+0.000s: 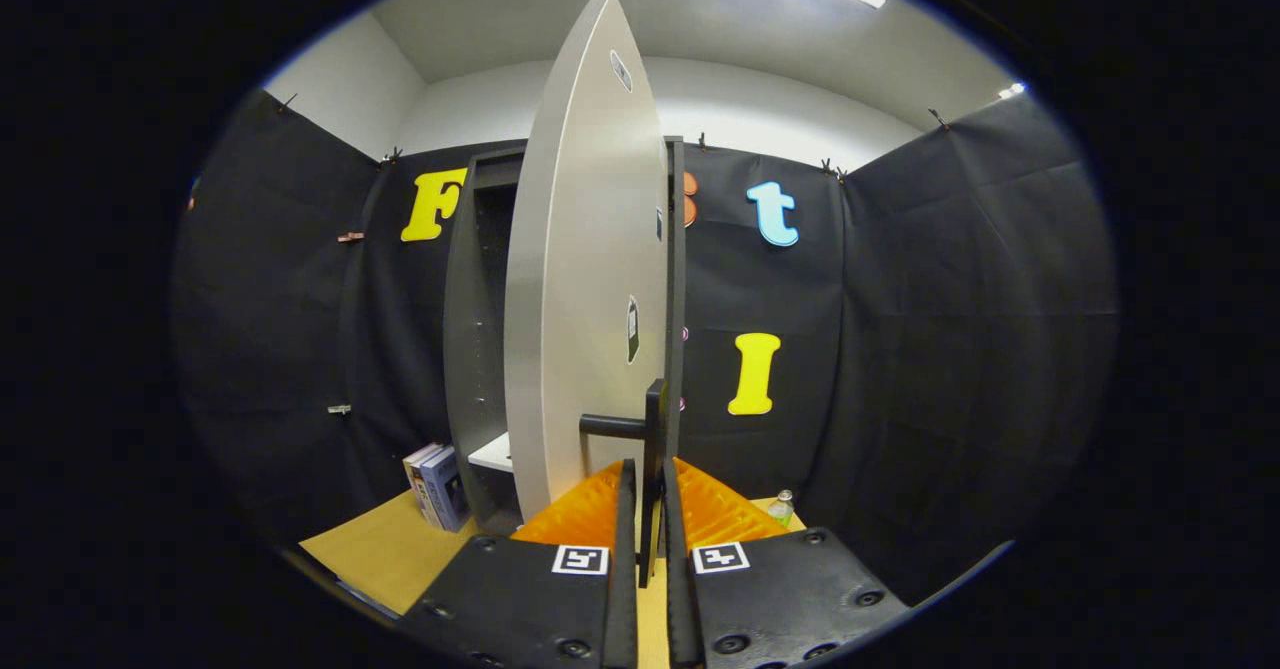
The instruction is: Open the shoe cabinet door, grab the shoes and put them into the shoe cabinet, then close the shoe cabinet door.
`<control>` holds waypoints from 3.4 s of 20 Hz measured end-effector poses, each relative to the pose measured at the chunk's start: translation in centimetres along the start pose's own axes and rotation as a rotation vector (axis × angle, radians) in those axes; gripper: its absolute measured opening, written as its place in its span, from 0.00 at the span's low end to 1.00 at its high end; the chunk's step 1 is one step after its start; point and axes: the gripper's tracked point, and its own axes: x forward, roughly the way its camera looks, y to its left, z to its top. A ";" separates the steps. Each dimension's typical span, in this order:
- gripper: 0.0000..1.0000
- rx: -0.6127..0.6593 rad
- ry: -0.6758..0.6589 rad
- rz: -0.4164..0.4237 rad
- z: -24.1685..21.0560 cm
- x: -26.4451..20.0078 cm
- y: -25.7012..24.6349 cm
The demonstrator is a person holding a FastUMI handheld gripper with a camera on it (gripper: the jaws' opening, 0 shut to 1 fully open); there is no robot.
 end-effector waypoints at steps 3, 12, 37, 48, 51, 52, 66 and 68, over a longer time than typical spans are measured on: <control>0.14 0.005 -0.030 -0.080 1.0 -0.6 -3.2; 0.19 -0.042 -0.044 -0.098 2.7 -4.0 -2.6; 0.99 0.084 0.418 0.197 -18.5 -2.8 17.0; 0.97 0.185 0.944 0.139 -41.4 -7.0 19.9; 0.96 0.184 0.978 0.106 -45.3 -6.1 19.7; 0.91 0.175 0.980 0.091 -46.5 -5.6 19.5; 0.10 0.142 0.778 -0.097 -51.1 4.0 17.3; 0.10 0.123 0.758 -0.079 -50.2 3.7 17.2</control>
